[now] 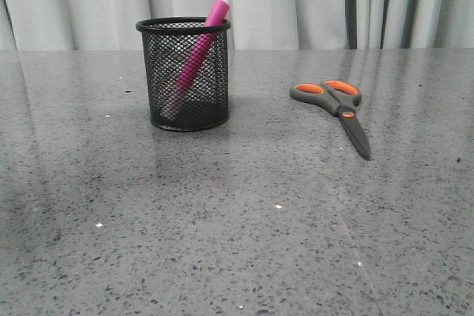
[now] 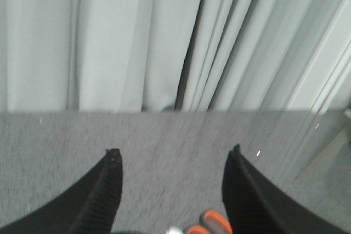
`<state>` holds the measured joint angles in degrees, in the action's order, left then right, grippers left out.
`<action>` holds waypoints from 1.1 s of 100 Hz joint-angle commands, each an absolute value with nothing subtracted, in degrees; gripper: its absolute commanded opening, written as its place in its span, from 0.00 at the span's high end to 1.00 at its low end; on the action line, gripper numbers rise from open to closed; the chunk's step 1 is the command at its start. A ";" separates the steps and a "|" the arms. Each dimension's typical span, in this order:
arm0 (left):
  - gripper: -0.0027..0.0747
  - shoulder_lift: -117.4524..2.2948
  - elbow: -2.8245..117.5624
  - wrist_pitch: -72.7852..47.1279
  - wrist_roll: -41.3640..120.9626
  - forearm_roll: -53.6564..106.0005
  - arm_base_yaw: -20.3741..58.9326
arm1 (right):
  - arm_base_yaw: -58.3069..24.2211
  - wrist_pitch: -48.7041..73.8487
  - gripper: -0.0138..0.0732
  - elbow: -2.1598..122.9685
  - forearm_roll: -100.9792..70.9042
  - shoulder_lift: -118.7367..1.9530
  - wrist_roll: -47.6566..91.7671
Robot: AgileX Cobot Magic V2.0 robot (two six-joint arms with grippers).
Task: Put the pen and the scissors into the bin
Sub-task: 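Lower the highlighter into the mesh cup and open the left gripper, then lower the open right gripper over the scissors' handles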
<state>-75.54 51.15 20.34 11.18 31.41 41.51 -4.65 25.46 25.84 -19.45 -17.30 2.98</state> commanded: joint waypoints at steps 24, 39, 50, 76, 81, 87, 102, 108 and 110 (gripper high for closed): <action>0.95 -54.45 51.67 11.78 26.74 30.64 42.02 | -8.05 28.40 0.51 41.79 -21.64 -28.14 7.97; 0.99 -45.81 48.60 11.37 27.08 30.64 42.02 | -13.06 37.89 0.51 51.42 -26.48 -40.42 9.84; 0.99 -39.74 46.52 8.48 27.72 30.64 41.58 | -16.07 42.70 0.51 58.33 -26.48 -49.28 9.84; 0.99 -30.75 45.68 -9.98 28.91 27.21 31.16 | -16.67 57.00 0.51 72.51 -24.33 -69.05 8.35; 0.99 -29.45 45.68 -12.64 28.91 26.28 28.43 | -16.82 58.63 0.51 74.64 -22.27 -72.41 6.50; 0.99 -28.06 45.68 -15.30 28.91 25.51 25.14 | -17.35 60.91 0.51 77.04 -19.34 -75.41 5.92; 0.99 -24.88 45.68 -19.42 28.91 24.49 20.05 | -19.31 63.32 0.50 79.95 -15.04 -81.00 4.06; 0.99 -23.94 45.68 -20.00 28.91 24.49 19.25 | -19.86 63.05 0.48 80.35 -14.29 -82.23 3.93; 0.99 -23.63 45.68 -20.36 28.91 24.49 19.14 | -19.95 62.81 0.47 80.34 -13.96 -82.38 3.83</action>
<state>-24.31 44.27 -22.44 28.80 24.09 20.13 -19.26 63.97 77.94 -14.93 -82.76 4.48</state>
